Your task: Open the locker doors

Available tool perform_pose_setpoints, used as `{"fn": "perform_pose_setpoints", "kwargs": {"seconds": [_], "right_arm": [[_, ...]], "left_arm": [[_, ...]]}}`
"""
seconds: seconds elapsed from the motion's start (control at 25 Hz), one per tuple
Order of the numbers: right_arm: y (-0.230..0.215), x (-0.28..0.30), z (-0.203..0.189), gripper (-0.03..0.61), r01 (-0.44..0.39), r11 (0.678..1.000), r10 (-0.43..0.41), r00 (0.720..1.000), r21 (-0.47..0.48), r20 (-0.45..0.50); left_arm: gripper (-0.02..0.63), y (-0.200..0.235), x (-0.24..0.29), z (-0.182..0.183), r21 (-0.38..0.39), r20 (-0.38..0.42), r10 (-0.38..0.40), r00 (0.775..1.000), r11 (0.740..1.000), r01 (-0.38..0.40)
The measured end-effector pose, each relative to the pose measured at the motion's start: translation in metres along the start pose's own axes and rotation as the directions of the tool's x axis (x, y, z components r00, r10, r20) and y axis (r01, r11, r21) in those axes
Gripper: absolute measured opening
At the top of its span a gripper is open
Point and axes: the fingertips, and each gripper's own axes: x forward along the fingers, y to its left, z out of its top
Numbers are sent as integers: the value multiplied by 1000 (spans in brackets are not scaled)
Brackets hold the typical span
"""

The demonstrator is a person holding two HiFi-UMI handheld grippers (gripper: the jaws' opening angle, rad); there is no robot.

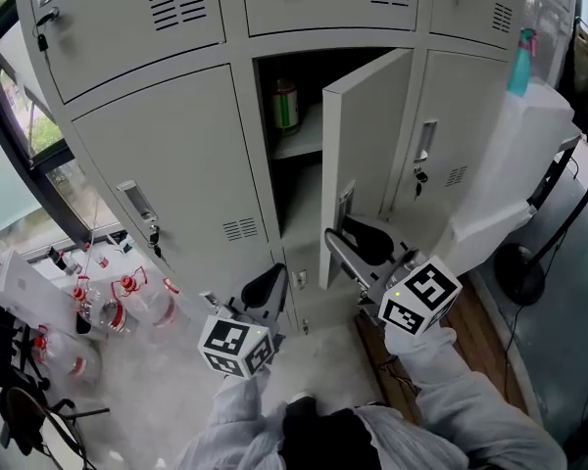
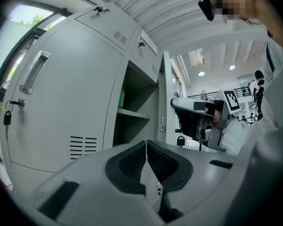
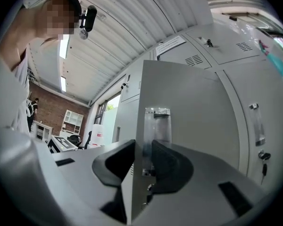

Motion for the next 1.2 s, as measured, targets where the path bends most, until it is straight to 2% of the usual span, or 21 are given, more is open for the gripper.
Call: {"fn": "perform_pose_setpoints", "kwargs": {"seconds": [0.16, 0.72, 1.2], "right_arm": [[0, -17, 2, 106, -54, 998, 54, 999, 16, 3], [-13, -74, 12, 112, -177, 983, 178, 984, 42, -8], [-36, -124, 20, 116, -294, 953, 291, 956, 71, 38]], "left_arm": [[14, -19, 0, -6, -4, -19, 40, 999, 999, -40], [14, -81, 1, -13, -26, -1, 139, 990, 990, -138], [14, -124, 11, -24, -26, 2, 209, 978, 977, -209]]}}
